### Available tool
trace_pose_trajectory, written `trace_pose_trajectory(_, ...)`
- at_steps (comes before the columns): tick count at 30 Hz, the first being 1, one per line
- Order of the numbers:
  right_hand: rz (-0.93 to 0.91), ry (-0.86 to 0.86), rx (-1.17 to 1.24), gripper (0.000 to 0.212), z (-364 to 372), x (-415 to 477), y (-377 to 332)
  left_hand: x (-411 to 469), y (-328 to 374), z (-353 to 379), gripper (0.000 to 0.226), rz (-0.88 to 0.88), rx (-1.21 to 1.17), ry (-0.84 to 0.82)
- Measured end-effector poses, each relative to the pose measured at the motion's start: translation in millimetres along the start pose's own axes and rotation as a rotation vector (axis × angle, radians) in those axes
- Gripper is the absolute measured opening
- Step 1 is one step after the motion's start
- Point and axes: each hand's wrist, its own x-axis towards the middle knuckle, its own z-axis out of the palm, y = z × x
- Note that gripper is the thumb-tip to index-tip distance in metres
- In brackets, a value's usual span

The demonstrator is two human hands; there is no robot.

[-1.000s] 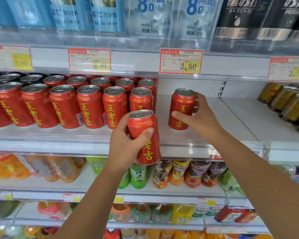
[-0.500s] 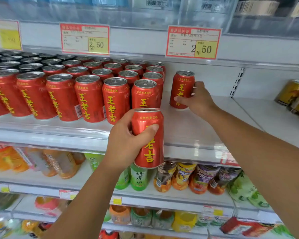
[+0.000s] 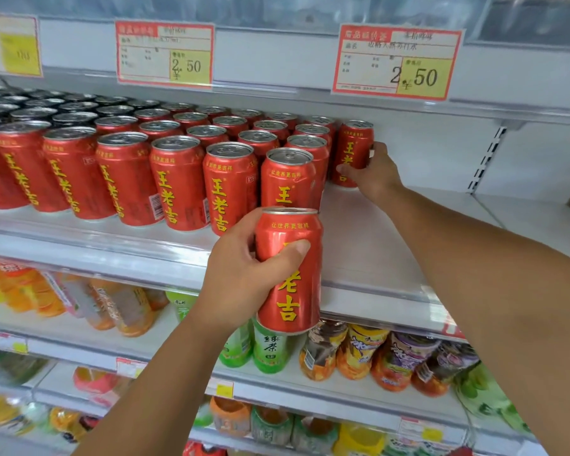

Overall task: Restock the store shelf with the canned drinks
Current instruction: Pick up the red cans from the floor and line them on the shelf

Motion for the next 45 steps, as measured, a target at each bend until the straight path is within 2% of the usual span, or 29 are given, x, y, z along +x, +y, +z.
trace_pose_trajectory(4,0.015,0.0,0.033,0.082,6,1,2,0,1,0,0.032,-0.008,0.001,0.005)
trace_pose_trajectory(8,0.171,0.012,0.089,0.1,-7,-12,-12,-1,4,1,0.032,-0.039,-0.006,0.007)
trace_pose_trajectory(10,0.152,0.005,0.079,0.091,-22,-32,-31,-2,7,0,0.035,-0.059,-0.009,0.0)
trace_pose_trajectory(12,0.025,-0.043,0.07,0.066,-39,-67,-49,-2,12,0,0.039,-0.079,-0.008,-0.014)
trace_pose_trajectory(14,-0.112,-0.151,0.06,0.048,-53,-112,-55,-3,18,0,0.043,-0.11,-0.044,-0.044)
trace_pose_trajectory(16,-0.186,-0.334,0.146,0.057,-64,-152,-46,-2,25,1,0.045,-0.122,-0.106,-0.062)
trace_pose_trajectory(18,-0.177,-0.586,0.319,0.071,-76,-186,-42,0,36,7,0.044,-0.092,-0.139,-0.073)
trace_pose_trajectory(20,-0.147,-0.7,0.474,0.081,-83,-205,-43,4,45,19,0.046,-0.03,-0.149,-0.091)
trace_pose_trajectory(22,-0.167,-0.642,0.51,0.086,-85,-212,-46,6,50,33,0.049,0.012,-0.121,-0.093)
trace_pose_trajectory(27,-0.132,-0.452,0.478,0.076,-88,-210,-47,8,49,45,0.055,0.046,-0.058,-0.067)
trace_pose_trajectory(29,-0.135,-0.357,0.425,0.067,-86,-200,-46,9,41,35,0.054,0.111,0.107,-0.053)
trace_pose_trajectory(31,-0.104,-0.262,0.374,0.062,-83,-186,-47,6,29,19,0.046,0.124,0.369,-0.013)
trace_pose_trajectory(33,-0.068,-0.207,0.301,0.065,-79,-169,-44,1,12,3,0.047,0.115,0.603,-0.005)
trace_pose_trajectory(36,-0.001,-0.188,0.218,0.072,-69,-143,-34,-1,-17,-11,0.054,0.274,0.83,-0.046)
trace_pose_trajectory(45,0.052,-0.159,0.144,0.08,-49,-84,-22,4,-39,-7,0.042,0.442,0.809,-0.002)
